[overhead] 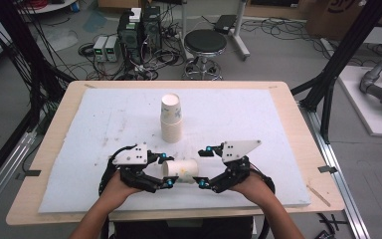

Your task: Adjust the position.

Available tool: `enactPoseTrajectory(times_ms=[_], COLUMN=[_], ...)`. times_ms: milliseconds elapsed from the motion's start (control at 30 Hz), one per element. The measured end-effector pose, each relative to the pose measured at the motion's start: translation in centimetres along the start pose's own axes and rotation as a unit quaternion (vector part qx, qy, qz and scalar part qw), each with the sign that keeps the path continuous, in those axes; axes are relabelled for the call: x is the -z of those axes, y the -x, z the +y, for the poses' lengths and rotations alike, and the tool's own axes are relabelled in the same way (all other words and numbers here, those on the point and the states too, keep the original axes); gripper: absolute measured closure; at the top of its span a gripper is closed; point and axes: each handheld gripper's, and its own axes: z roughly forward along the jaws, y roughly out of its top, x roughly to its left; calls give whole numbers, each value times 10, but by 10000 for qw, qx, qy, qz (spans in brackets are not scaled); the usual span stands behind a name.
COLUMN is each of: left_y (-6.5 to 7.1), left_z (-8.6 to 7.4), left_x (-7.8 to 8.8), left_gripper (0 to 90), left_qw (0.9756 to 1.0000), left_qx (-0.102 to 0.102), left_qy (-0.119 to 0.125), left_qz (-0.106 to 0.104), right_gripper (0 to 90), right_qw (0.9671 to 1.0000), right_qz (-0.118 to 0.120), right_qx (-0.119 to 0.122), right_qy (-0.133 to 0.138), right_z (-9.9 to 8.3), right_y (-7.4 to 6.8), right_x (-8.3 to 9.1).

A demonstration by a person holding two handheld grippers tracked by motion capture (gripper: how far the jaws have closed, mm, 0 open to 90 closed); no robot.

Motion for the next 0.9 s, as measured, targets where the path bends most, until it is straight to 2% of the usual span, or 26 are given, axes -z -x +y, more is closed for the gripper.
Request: enactPoseTrajectory(times_ms=[133,167,200,267,633,900], left_y=[-1,-1,-2,-2,-4,-4], left_z=[-6,-6,-8,-9,-13,-12], left_x=[1,1,1,2,7,11], left_gripper=[369,369,369,369,369,369], left_qw=[9999,9999,9998,9998,9988,9974], left_qx=[18,18,37,29,57,76], left_qy=[127,127,169,178,462,704], left_qz=[56,56,89,99,164,97], right_gripper=[208,208,209,209,211,211], right_qw=[9989,9989,9976,9968,9962,9966], right_qz=[-299,-299,-389,-462,-480,-323], right_qx=[-152,-152,-272,-280,-313,-358], right_qy=[330,330,510,595,651,669], right_z=[-16,-16,-22,-27,-33,-36], right_y=[-2,-2,-2,0,0,1], right_x=[2,2,4,5,10,8])
